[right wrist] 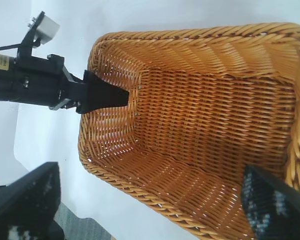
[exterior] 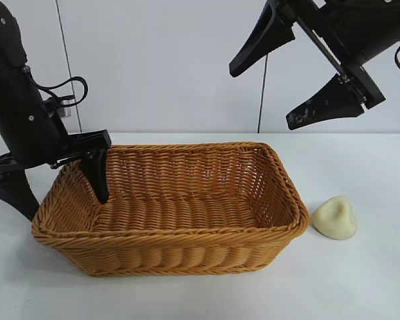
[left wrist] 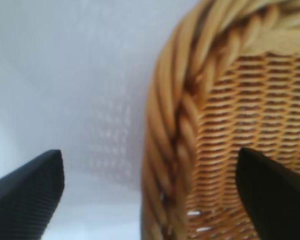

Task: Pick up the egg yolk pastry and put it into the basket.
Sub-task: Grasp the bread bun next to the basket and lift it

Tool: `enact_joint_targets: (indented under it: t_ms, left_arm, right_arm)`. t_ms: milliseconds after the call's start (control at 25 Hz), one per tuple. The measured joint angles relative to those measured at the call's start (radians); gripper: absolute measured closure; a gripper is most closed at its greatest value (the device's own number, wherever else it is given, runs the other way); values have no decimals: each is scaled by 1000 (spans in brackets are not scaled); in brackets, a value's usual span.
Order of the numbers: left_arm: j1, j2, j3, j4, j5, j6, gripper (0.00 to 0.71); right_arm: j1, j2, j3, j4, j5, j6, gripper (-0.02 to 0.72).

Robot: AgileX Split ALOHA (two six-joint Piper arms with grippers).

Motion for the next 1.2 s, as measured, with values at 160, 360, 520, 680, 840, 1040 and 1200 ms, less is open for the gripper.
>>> enact_joint_targets:
  t_ms: [160,360,520,680,840,1040,1200]
  left_arm:
    - [0,-55,-104,51,78,0,18]
    - [0,-66,-238,137,190,0,18]
    - [0,-66,-272,163,213,0,18]
    - [17,-66,-272,197,244,0,18]
    - [84,-66,-272,233,260,0,18]
    - [164,-66,-272,255,260,0,18]
    - [178,-66,-270,257,260,0,18]
  right_arm:
    - [0,0,0,0,0,2,6]
    - [0,0,0,0,0,2,6]
    - [0,0,0,0,-1,3,6]
    - [0,0,0,0,-2,2,6]
    - [0,0,0,0,-3,2,6]
    - [0,0,0,-1,-3,2,6]
    - [0,0,0,-1,-3,2,6]
